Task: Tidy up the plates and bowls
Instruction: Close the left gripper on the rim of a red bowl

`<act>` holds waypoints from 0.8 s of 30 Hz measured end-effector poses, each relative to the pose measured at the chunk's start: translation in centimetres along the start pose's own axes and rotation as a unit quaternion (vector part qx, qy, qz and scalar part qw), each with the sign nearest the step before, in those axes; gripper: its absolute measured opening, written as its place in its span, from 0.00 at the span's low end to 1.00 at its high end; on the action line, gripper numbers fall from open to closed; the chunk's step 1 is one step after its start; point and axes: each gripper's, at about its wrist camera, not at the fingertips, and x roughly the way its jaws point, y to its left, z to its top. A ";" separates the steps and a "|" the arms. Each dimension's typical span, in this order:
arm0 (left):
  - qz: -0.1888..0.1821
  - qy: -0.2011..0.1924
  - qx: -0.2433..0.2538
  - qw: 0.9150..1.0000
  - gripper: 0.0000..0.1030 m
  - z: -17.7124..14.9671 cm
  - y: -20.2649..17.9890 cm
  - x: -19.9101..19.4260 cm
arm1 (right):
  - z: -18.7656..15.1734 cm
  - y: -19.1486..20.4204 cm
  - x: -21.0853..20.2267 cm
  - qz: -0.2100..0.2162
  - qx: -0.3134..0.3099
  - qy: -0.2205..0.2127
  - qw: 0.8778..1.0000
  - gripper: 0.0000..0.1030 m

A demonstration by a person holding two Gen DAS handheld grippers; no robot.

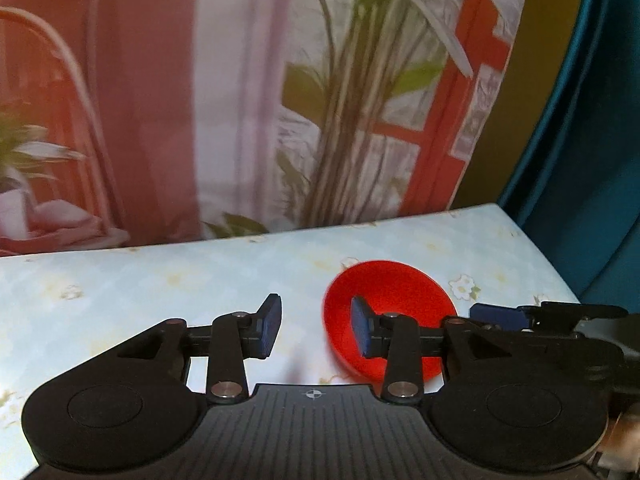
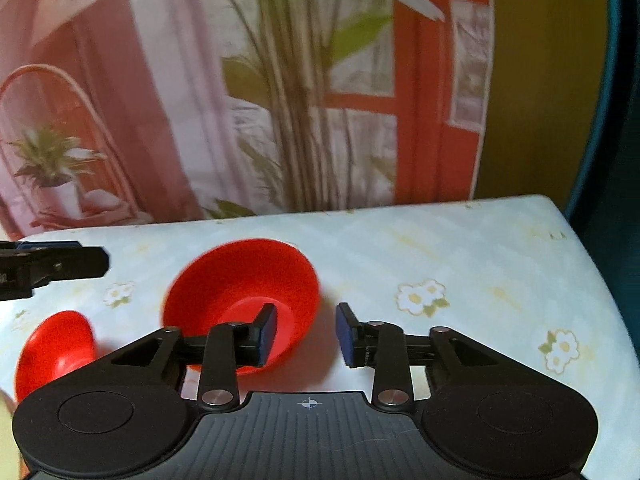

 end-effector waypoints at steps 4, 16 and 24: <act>0.005 0.025 0.001 1.000 0.39 0.0 -0.3 2.6 | -0.4 -0.3 1.0 0.008 0.008 0.005 1.000 0.31; -0.004 0.081 0.014 0.997 0.28 -0.8 -0.8 6.2 | -0.5 0.5 2.8 0.029 0.007 0.016 0.999 0.26; -0.006 0.078 0.029 0.996 0.14 -0.9 -1.1 5.0 | -0.6 0.4 2.5 0.035 0.018 0.013 0.999 0.16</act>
